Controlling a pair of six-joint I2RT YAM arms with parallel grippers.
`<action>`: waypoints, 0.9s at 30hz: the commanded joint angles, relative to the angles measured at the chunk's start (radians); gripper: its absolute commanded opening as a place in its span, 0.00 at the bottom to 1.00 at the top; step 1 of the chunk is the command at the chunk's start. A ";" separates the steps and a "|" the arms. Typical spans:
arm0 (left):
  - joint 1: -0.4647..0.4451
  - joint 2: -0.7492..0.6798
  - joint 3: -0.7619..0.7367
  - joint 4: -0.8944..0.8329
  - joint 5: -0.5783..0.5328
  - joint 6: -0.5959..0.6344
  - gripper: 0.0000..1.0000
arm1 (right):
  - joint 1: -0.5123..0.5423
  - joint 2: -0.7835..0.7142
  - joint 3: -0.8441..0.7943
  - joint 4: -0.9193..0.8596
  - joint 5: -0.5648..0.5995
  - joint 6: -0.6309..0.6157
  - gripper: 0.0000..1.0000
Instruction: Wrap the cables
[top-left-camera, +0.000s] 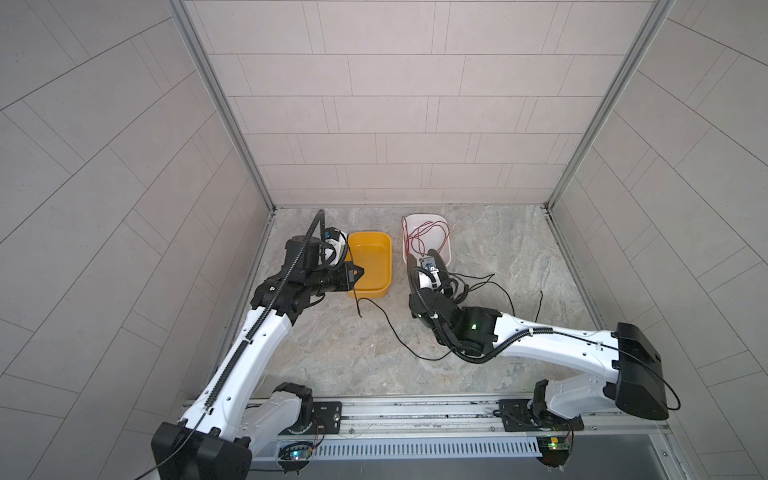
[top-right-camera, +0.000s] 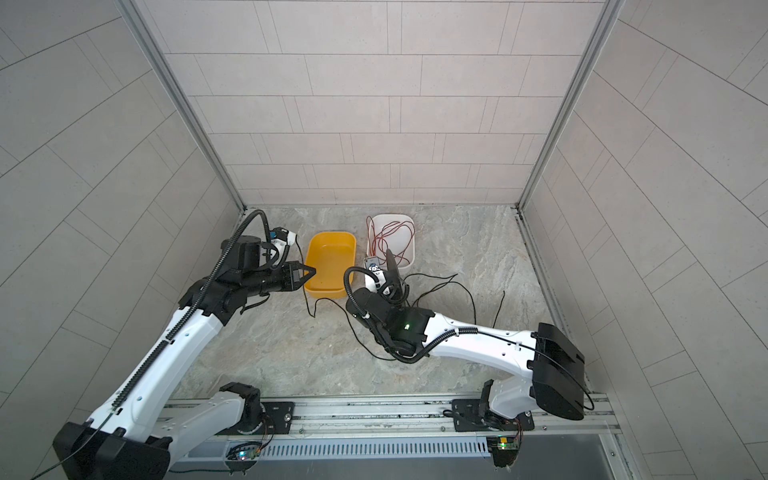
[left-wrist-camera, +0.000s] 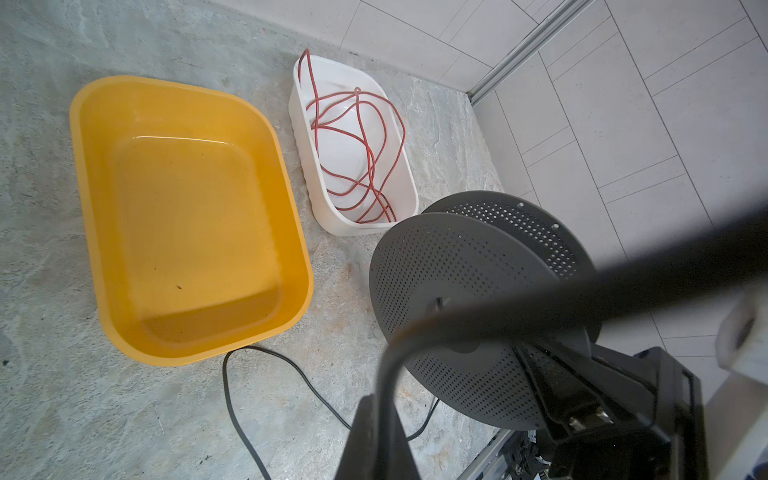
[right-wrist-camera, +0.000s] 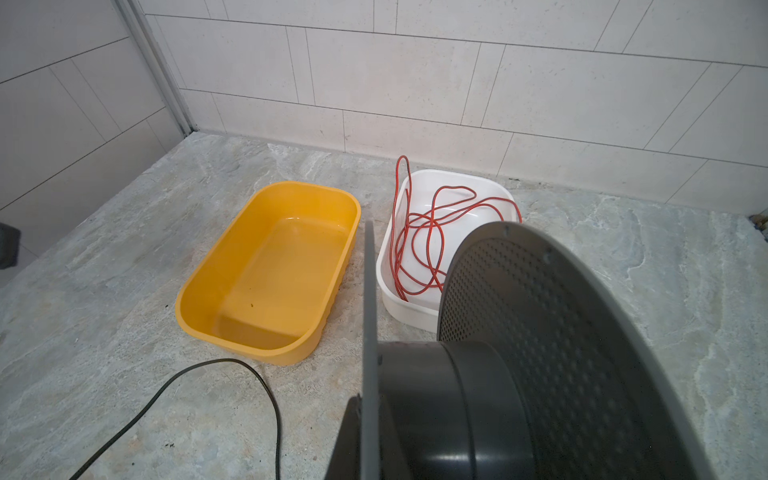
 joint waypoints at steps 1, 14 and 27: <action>0.000 -0.012 -0.007 -0.018 -0.016 0.014 0.00 | 0.006 0.018 -0.009 0.106 0.086 0.049 0.00; 0.000 -0.011 -0.013 -0.016 -0.019 0.008 0.00 | 0.004 0.189 0.027 0.153 0.136 0.153 0.00; 0.000 -0.012 -0.017 -0.012 -0.018 0.006 0.00 | 0.001 0.252 0.069 0.181 0.149 0.138 0.07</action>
